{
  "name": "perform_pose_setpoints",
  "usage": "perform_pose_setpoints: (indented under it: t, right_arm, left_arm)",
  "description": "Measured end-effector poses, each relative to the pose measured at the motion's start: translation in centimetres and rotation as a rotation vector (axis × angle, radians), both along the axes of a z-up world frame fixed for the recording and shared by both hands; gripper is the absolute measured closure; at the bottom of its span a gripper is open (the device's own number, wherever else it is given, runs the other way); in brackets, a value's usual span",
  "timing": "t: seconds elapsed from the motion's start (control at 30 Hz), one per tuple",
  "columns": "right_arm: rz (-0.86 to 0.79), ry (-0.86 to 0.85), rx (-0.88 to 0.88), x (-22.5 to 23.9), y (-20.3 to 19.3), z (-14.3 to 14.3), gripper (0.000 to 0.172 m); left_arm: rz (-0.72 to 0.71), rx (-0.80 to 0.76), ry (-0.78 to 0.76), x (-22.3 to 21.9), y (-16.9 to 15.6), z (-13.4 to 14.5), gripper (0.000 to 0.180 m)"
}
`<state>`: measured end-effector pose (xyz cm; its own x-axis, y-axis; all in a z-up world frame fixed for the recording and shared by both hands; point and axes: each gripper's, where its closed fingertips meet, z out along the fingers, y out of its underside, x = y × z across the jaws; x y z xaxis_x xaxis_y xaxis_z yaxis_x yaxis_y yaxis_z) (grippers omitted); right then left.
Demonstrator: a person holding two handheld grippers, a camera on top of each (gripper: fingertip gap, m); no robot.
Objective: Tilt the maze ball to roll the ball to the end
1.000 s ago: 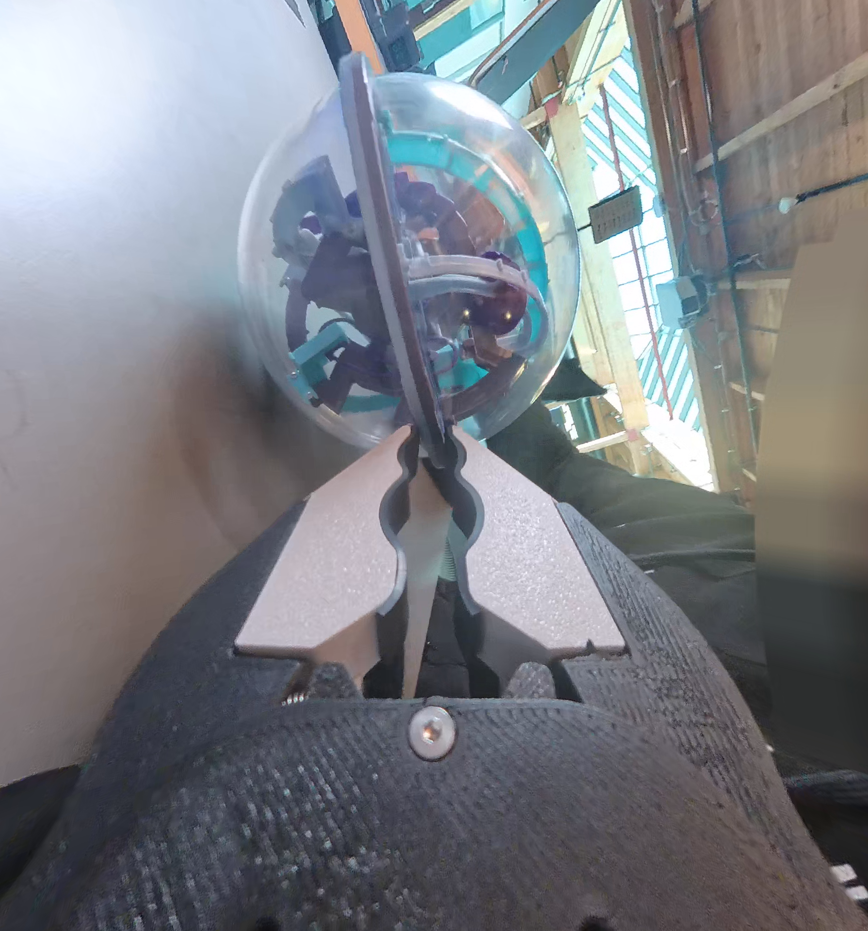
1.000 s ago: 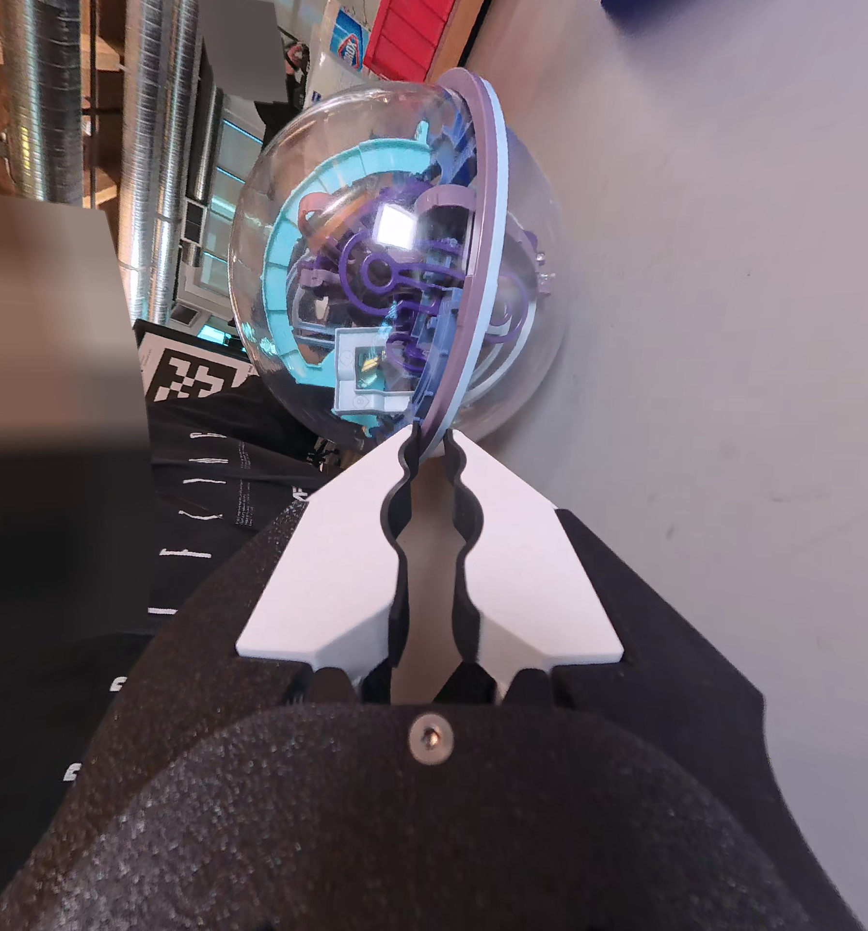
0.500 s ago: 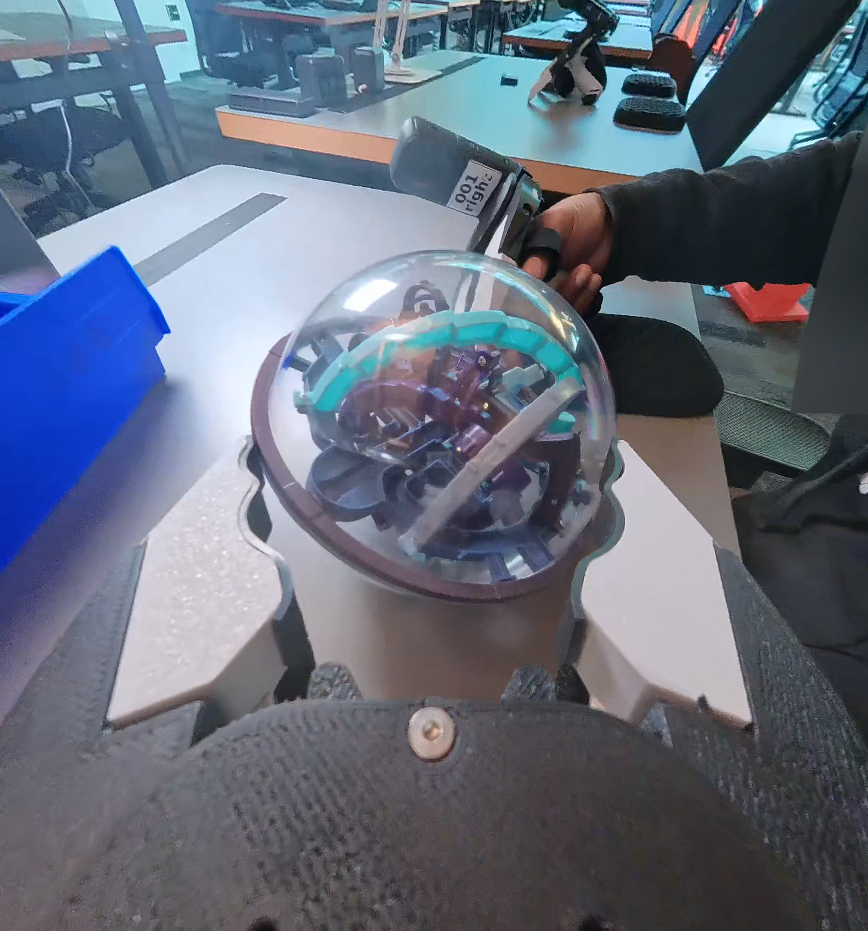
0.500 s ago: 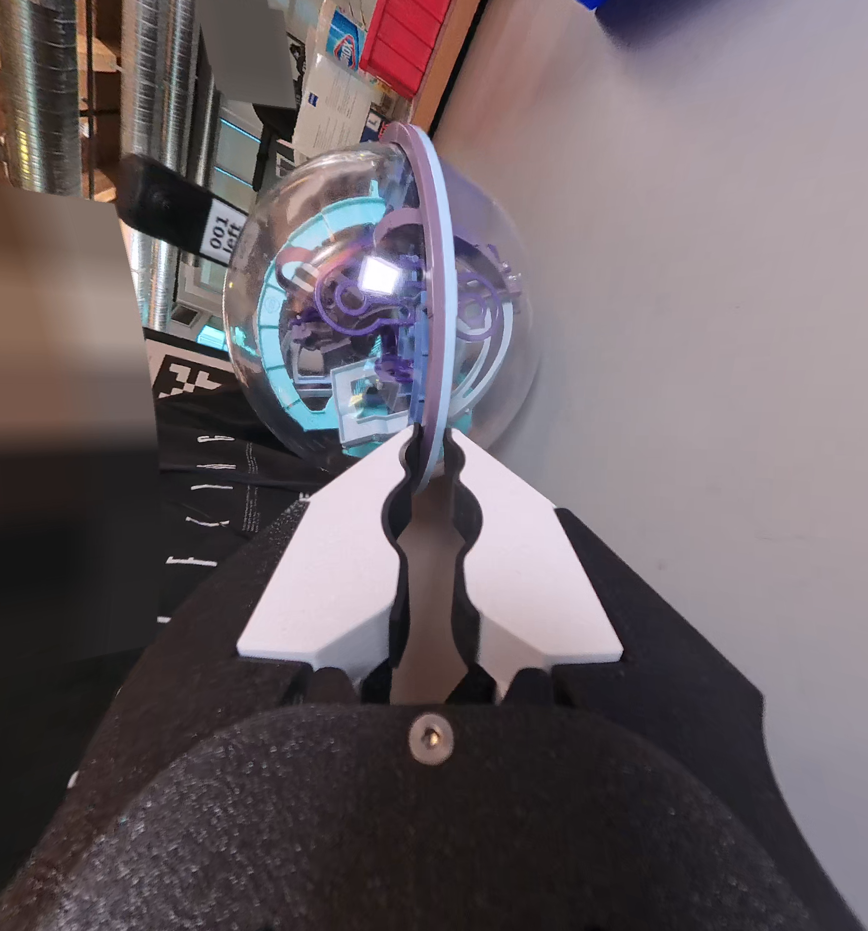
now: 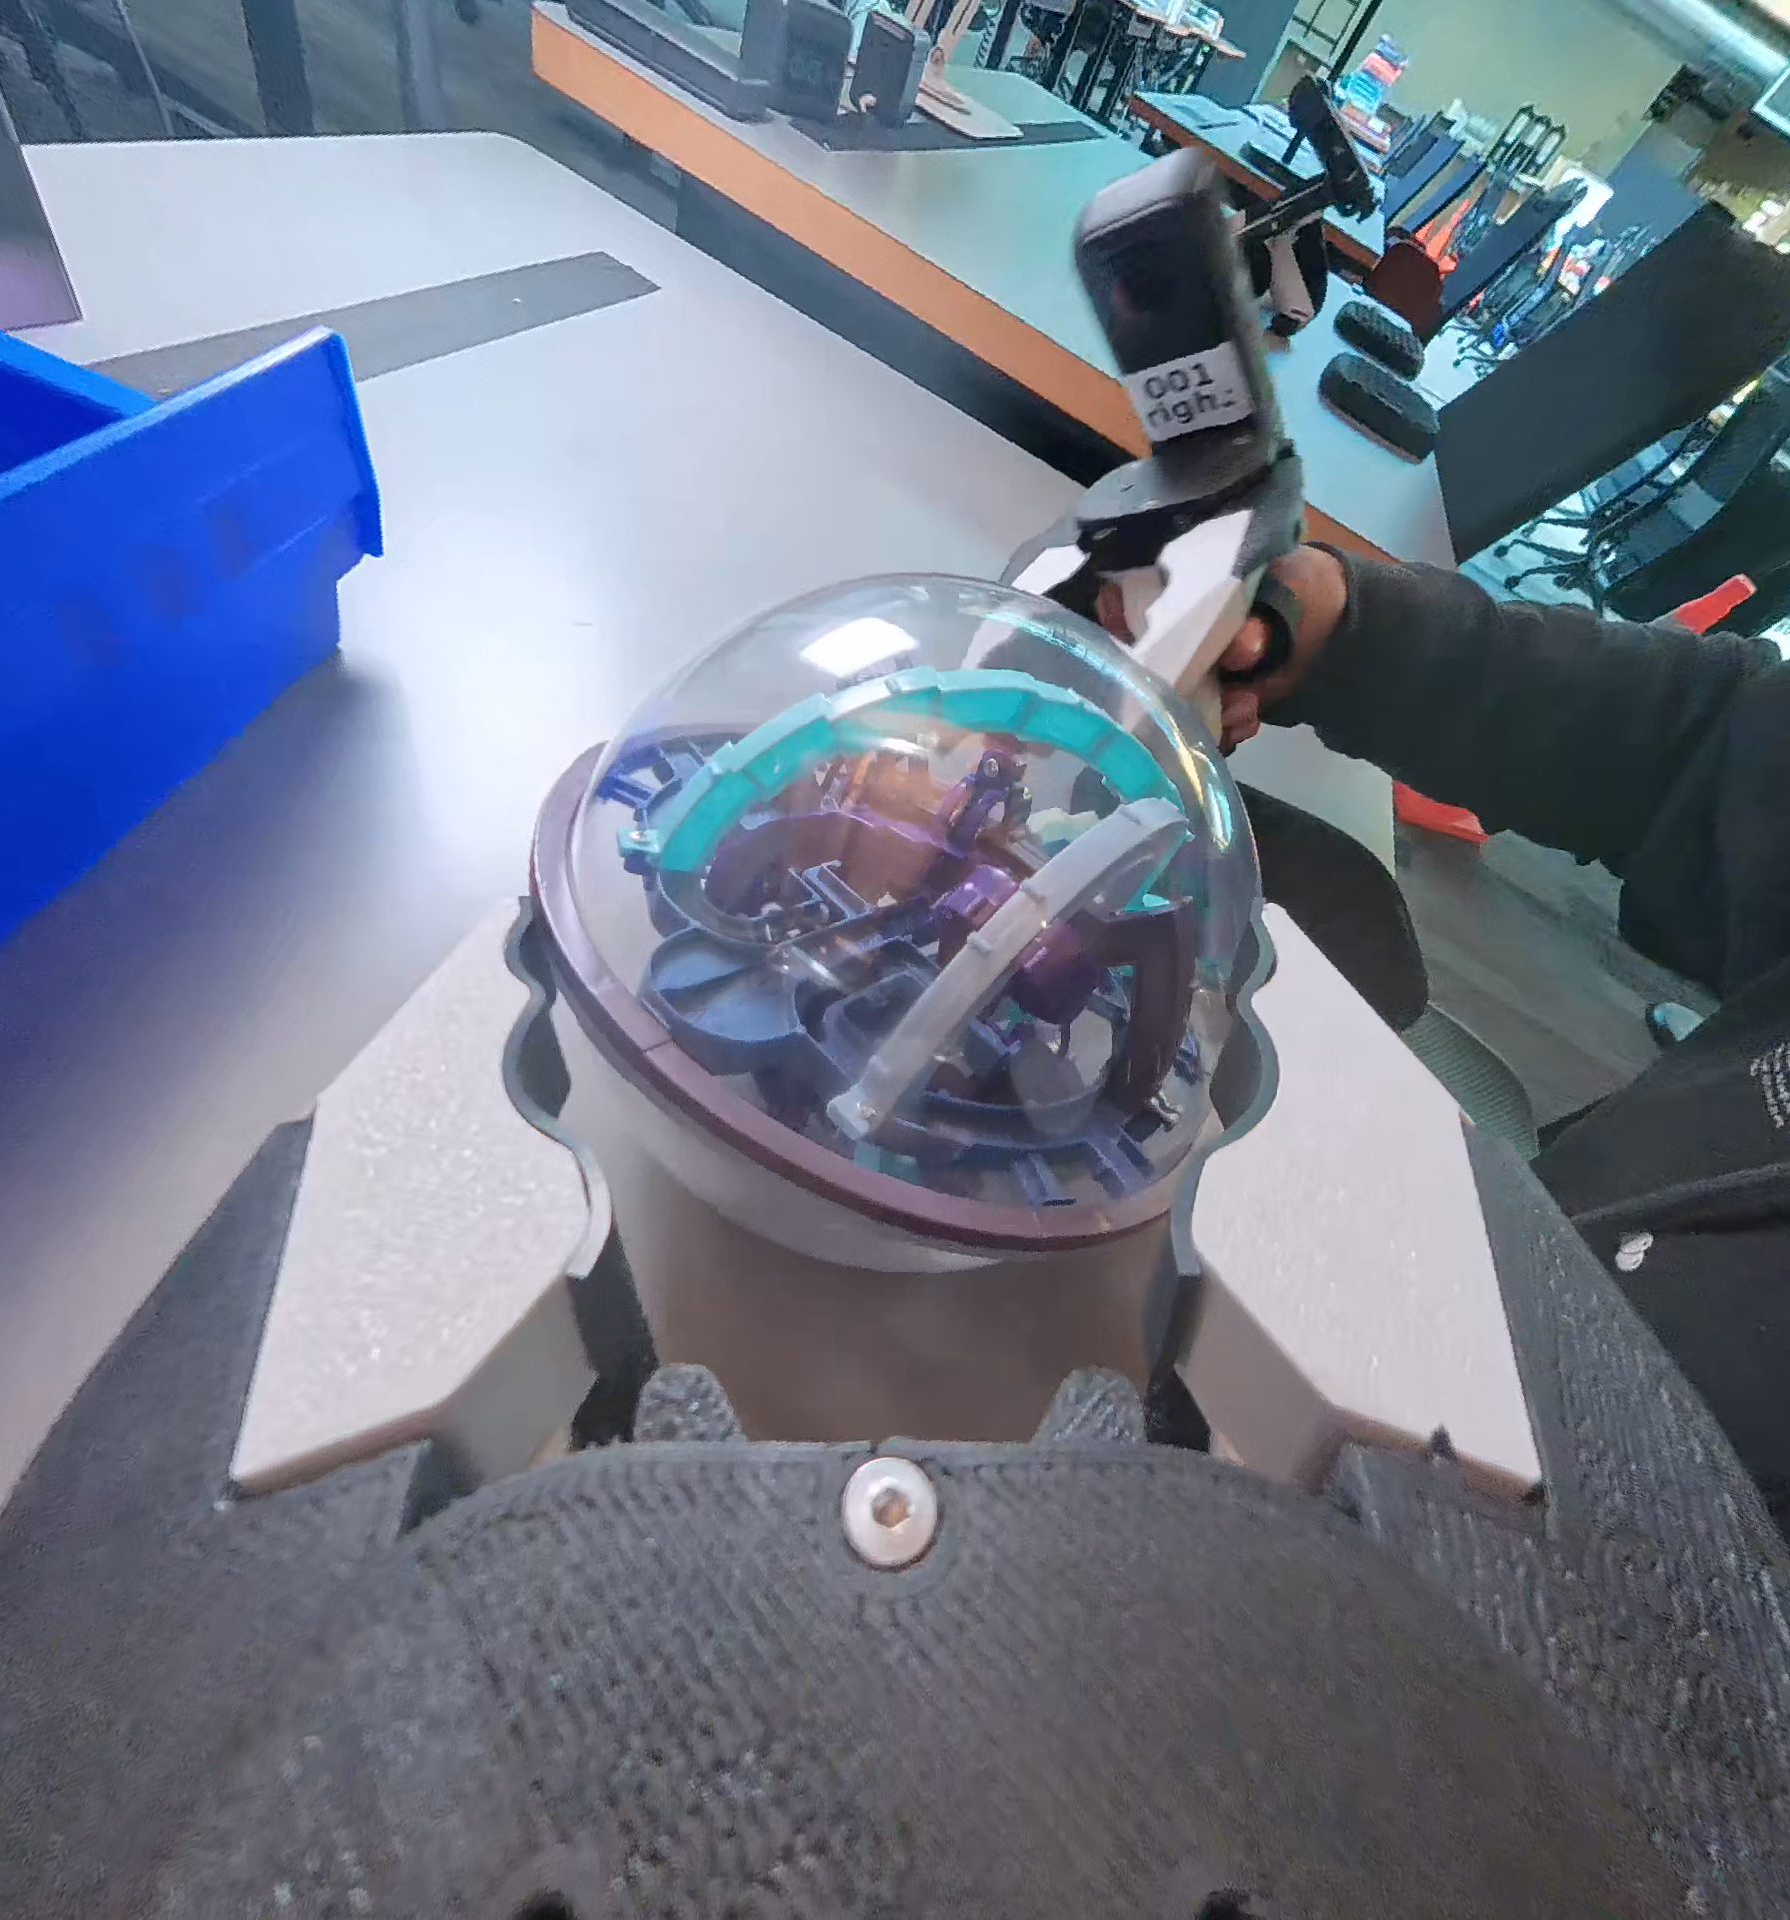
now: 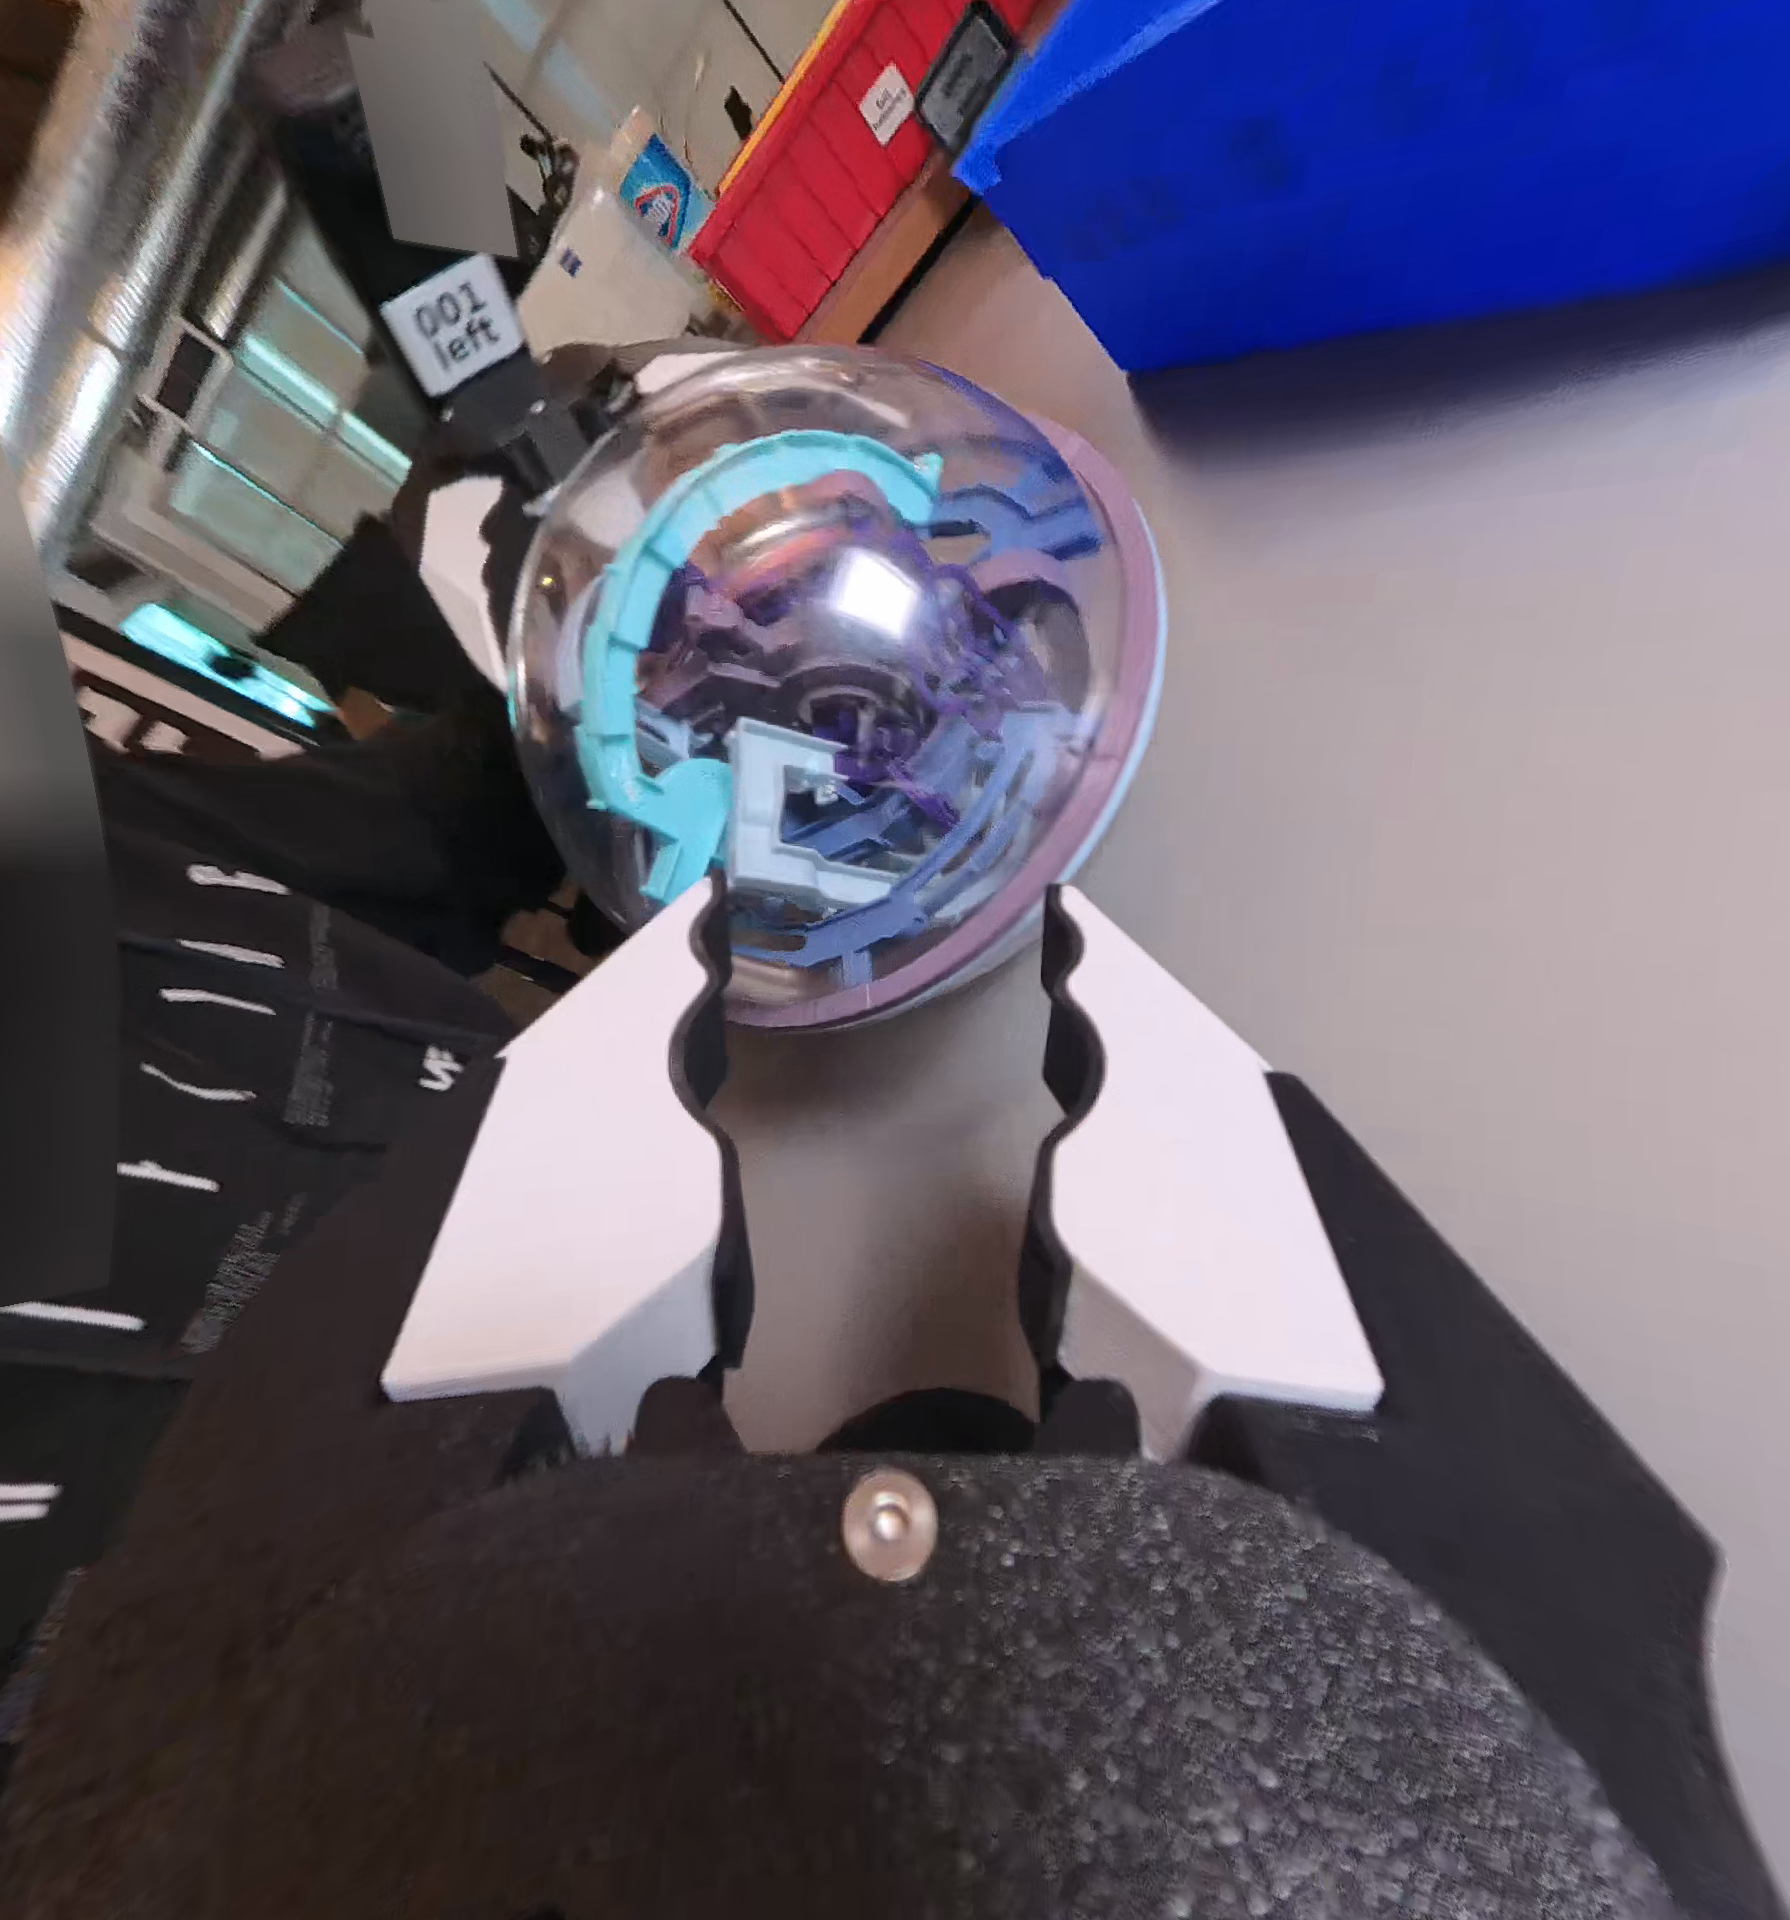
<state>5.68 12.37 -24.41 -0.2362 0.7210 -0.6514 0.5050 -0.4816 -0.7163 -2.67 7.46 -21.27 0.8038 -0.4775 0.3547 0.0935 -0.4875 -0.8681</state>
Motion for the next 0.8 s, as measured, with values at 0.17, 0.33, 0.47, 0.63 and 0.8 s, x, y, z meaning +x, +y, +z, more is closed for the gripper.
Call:
perform_pose_setpoints:
  t: [0.17,0.33,0.47,0.63,0.8]
  right_arm:
    - [0.037,0.088,0.391,-0.5,-0.9,1.4,0.077]
    - [0.058,0.097,0.604,-1.4,-1.5,0.7,0.063]
    - [0.051,0.103,0.54,-2.5,-1.3,0.8,0.057]
    - [0.012,0.086,0.375,-3.3,-0.5,1.2,0.055]
    - [-0.026,0.057,0.269,-3.6,-0.1,1.6,0.054]
  left_arm:
    - [0.007,-0.023,-0.062,-0.4,0.9,0.2,0.056]
    - [0.004,-0.04,-0.121,-0.7,1.7,0.3,0.058]
    - [-0.022,-0.101,-0.194,-0.6,2.3,0.0,0.059]
    - [-0.037,-0.213,-0.341,-1.5,3.4,-0.5,0.059]
    - [-0.06,-0.275,-0.487,-1.9,3.8,-1.1,0.061]
